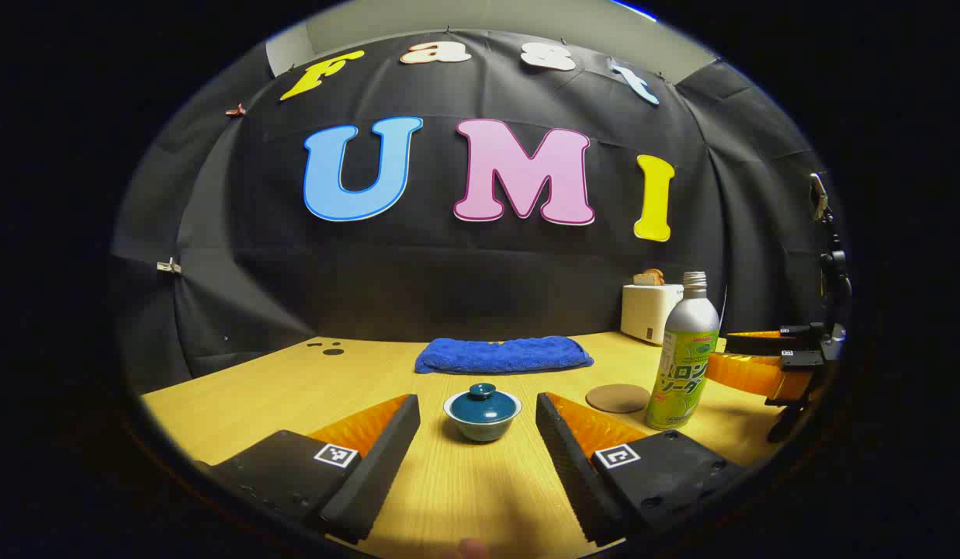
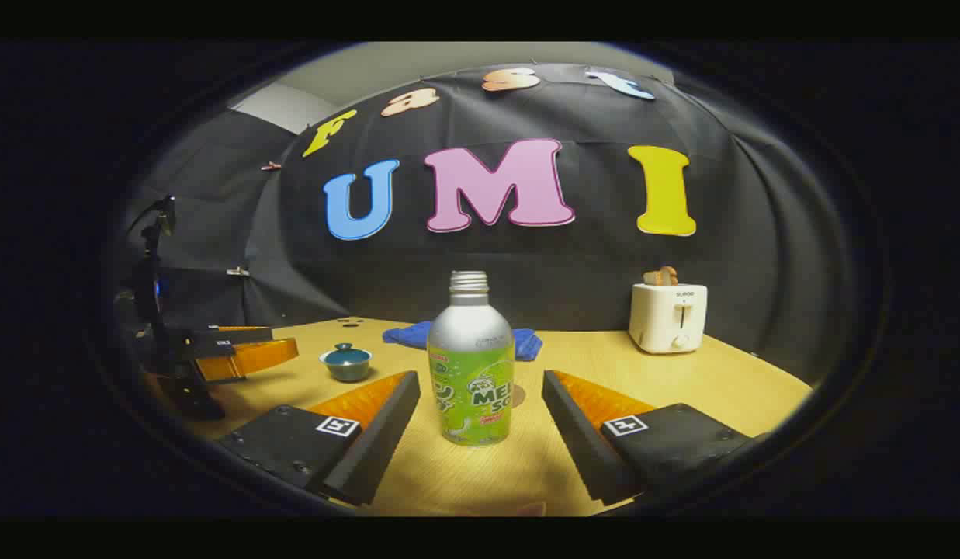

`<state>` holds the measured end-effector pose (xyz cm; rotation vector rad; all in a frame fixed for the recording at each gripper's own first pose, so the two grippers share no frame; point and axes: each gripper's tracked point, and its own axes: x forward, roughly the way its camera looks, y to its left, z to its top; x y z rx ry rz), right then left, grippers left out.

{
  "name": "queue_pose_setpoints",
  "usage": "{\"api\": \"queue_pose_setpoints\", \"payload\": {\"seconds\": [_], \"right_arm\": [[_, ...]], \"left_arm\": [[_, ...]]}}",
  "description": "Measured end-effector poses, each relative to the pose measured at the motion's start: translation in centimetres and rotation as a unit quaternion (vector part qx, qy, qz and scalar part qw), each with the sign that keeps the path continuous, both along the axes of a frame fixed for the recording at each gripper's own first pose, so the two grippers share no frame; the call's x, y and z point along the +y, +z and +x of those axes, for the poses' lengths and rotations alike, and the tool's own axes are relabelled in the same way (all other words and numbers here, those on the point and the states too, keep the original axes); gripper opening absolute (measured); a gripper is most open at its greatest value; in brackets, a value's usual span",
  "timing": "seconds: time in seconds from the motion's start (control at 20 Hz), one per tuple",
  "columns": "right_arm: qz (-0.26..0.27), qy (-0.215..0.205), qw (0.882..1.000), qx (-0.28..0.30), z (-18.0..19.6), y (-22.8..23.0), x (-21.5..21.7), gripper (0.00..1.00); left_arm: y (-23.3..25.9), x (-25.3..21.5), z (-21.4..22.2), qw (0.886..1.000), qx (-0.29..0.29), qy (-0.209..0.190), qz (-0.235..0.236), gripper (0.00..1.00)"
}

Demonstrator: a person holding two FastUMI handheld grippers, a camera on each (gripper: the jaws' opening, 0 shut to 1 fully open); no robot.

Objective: Open the teacup lid with one hand, grasp the water bottle and pour water into the teacup with the other hand; after pouring, place the water bottle on the coaster and then close the teacup lid.

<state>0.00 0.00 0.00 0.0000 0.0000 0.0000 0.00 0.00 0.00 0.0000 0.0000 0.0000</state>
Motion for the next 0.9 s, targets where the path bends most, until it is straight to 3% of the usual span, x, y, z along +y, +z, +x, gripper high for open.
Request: {"api": "queue_pose_setpoints", "payload": {"seconds": [0.7,0.9], "right_arm": [[-0.001,0.002,1.0,0.0,0.3,0.0,0.0,0.98],[0.0,0.002,1.0,0.0,0.3,0.0,0.0,0.98]], "left_arm": [[0.0,-0.4,0.3,1.0,-0.001,-0.007,0.0,0.95],[0.0,-0.8,1.9,0.999,0.0,-0.034,0.005,0.95]]}}
